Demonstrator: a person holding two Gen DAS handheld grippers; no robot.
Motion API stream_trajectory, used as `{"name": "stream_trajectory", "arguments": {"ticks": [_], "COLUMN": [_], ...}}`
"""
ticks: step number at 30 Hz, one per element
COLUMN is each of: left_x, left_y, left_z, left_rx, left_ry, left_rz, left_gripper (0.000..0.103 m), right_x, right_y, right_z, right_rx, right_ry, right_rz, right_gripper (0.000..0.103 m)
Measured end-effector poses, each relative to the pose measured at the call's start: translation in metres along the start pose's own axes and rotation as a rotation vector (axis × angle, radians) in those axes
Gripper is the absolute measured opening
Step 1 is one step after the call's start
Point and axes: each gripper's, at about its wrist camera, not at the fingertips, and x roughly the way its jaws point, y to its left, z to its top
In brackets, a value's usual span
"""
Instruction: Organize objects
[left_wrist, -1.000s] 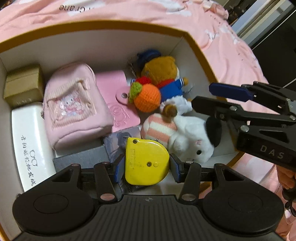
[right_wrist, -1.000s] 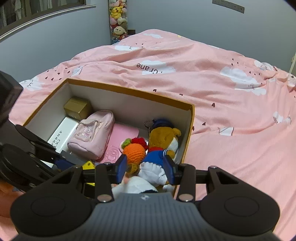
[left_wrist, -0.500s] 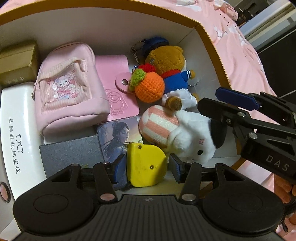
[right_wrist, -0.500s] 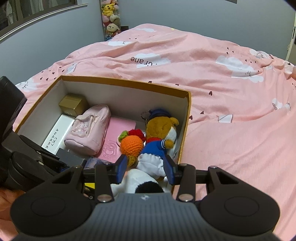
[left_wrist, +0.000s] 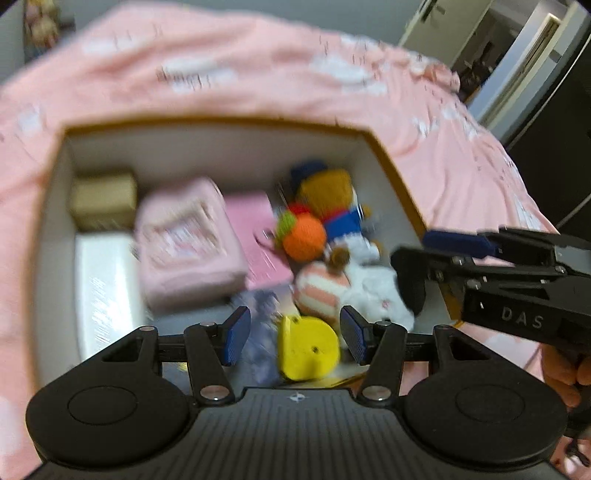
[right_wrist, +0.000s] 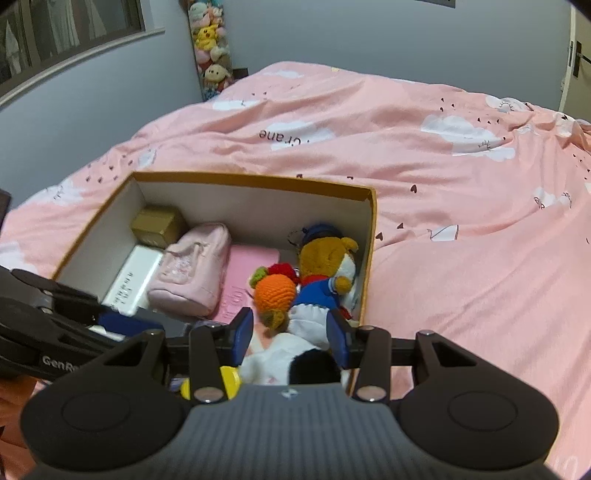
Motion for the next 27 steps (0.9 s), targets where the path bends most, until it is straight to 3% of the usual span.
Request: {"name": "stream_trajectory", "arguments": {"ticks": [5,15,20,27], "left_x": [-0.037,-0.089,-0.102,-0.108], "left_y": [-0.008,-0.014,-0.009,-0.013], "left_z": [-0.001,-0.026,-0.038,-0.059], "left_rx": [0.045,0.063,0.019,0.063], "left_ry": [-0.146,-0.361,-0.426,-0.465], "left_rz": [0.074,0.19,0.238,0.332], "left_gripper": [0.065,0.084,0.088,0.093], "right_x": [-0.024,-0.066,-0.082,-0.091], "right_y": [0.015,0.056,0.069,0.085], "right_z": [-0.004,-0.017,-0.029,-0.049], "right_rx": [0.015,0.014,0.042,0.065], "right_ry": [-0.036,-0.138,-0.204,-0.266], "right_rz": [0.004,-0.012,-0.026,-0.05], "right_gripper": [0.052,0.059,0.064,0.072]}}
